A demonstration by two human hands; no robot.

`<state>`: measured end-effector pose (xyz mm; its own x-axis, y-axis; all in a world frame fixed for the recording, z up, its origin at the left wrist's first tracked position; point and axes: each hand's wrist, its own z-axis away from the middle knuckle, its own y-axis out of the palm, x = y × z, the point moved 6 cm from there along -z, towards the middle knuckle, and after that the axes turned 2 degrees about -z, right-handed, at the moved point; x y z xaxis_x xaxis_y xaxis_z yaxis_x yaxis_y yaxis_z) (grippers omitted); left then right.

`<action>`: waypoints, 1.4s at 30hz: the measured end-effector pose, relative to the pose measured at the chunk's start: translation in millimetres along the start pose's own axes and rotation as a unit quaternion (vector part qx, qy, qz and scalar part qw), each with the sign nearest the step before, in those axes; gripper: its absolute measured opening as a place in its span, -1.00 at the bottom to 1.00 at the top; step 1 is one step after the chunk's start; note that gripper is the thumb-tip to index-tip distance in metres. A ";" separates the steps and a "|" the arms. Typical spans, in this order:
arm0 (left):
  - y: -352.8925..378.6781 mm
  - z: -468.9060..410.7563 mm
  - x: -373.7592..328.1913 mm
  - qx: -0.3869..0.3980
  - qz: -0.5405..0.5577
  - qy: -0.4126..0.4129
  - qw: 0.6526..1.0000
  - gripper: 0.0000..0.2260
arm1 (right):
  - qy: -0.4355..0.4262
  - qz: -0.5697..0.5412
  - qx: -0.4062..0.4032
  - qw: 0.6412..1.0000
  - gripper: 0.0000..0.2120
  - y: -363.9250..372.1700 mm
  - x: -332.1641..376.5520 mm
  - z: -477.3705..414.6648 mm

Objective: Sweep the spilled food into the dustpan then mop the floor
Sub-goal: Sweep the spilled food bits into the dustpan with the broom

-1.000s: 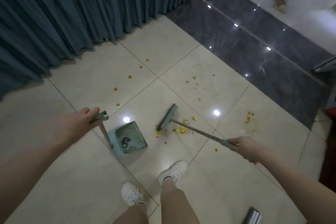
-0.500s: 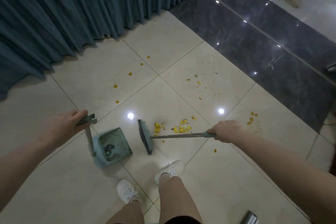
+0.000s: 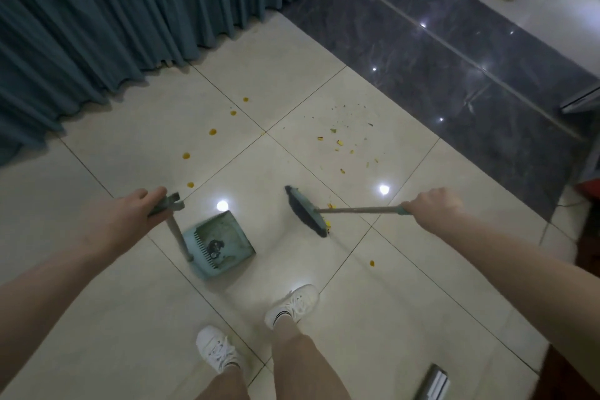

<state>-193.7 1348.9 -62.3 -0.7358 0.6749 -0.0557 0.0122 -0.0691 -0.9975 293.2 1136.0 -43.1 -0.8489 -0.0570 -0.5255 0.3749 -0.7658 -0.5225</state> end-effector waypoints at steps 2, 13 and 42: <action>2.2 -5.7 -0.6 0.012 -0.023 -0.006 1.000 -0.76 | 0.008 -0.021 -0.002 1.000 -0.57 5.1 8.7 6.9; -14.9 -43.6 -43.5 0.026 0.014 0.014 0.999 -0.73 | 0.137 -0.342 0.056 0.928 -0.61 104.2 15.3 106.9; 18.7 -156.8 -90.7 0.046 0.060 0.031 0.997 -0.75 | 0.146 -0.652 0.100 0.738 -0.79 77.2 27.6 -10.1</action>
<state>-20.6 1401.6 -82.7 -0.6892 0.7020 -0.1793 0.0337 -0.2162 -0.9758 302.5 1081.8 -104.7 -0.3126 0.9288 0.1988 -0.7762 -0.1291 -0.6171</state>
